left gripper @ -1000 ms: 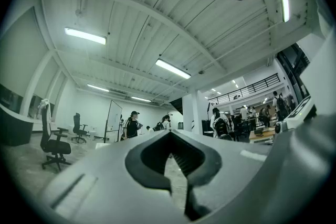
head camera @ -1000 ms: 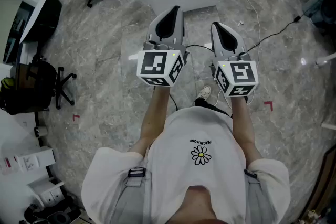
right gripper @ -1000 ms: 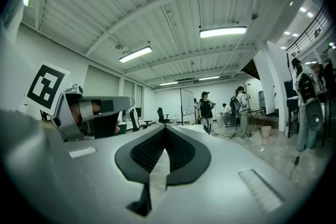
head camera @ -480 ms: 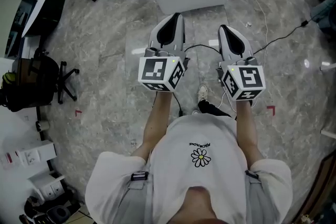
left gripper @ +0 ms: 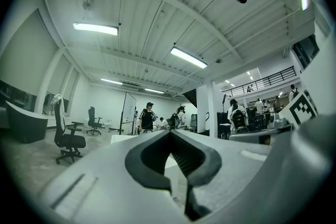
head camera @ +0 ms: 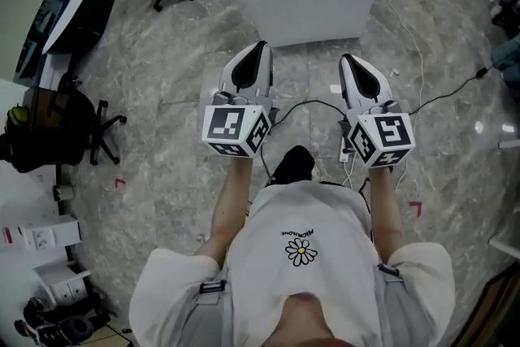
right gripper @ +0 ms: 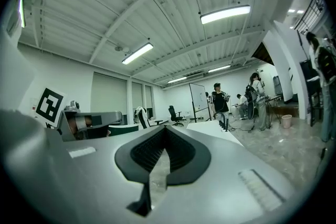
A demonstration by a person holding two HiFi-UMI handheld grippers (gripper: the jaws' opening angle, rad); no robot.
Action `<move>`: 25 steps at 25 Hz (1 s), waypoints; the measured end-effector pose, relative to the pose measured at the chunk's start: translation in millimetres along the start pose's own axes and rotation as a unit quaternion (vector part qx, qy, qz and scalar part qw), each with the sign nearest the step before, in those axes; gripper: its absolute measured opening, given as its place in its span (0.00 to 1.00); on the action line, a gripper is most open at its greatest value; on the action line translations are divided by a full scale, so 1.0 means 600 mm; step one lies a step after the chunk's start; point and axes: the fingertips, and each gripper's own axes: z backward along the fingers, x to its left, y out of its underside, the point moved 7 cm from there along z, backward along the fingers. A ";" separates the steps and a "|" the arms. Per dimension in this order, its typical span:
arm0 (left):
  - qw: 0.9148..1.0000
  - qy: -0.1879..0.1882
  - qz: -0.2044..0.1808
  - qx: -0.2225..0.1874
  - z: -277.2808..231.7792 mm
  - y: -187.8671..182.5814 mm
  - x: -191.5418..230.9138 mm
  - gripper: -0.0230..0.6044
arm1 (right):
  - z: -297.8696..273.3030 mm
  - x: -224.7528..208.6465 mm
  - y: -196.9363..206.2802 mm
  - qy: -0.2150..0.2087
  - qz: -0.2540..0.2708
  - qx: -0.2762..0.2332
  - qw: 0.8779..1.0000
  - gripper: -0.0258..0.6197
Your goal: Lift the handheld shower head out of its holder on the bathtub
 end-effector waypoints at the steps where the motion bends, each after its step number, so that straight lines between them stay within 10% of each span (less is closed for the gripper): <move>1: 1.000 -0.002 0.002 0.000 -0.012 0.002 0.012 0.04 | -0.018 -0.004 0.001 -0.003 0.002 0.004 1.000 0.08; 25: 0.995 0.072 0.069 -0.003 -0.556 0.046 0.297 0.04 | -0.514 -0.281 -0.064 0.080 -0.014 0.001 0.997 0.08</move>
